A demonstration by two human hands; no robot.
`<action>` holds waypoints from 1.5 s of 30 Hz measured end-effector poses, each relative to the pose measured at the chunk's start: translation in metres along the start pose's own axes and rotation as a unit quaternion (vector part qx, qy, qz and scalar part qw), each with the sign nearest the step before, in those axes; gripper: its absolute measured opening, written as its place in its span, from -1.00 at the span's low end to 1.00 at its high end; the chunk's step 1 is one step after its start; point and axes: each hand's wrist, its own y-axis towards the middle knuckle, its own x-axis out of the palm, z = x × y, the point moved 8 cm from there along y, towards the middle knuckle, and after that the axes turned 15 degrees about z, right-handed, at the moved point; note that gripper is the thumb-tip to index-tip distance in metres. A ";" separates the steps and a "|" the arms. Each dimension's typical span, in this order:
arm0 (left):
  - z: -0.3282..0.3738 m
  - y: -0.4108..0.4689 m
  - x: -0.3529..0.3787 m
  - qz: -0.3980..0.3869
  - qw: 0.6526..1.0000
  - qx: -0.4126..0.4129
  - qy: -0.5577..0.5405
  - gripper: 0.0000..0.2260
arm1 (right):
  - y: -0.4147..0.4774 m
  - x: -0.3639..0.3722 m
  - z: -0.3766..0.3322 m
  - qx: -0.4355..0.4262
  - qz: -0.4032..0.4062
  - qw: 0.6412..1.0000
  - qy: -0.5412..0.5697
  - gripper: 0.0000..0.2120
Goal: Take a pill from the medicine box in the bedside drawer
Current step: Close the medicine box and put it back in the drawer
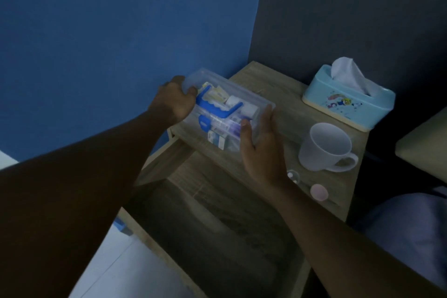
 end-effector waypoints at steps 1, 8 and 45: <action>-0.002 0.001 0.001 0.006 1.000 0.002 -0.007 -0.50 | 0.000 0.002 0.001 0.009 -0.007 1.000 0.015 -0.21; -0.017 -0.007 -0.006 -0.006 0.999 -0.040 -0.027 -0.43 | -0.006 -0.011 0.001 0.028 0.002 0.999 0.038 -0.08; -0.110 -0.182 0.009 -0.191 0.979 -0.070 -0.033 -0.86 | -0.223 -0.036 0.035 0.184 -0.097 0.977 -0.055 -0.23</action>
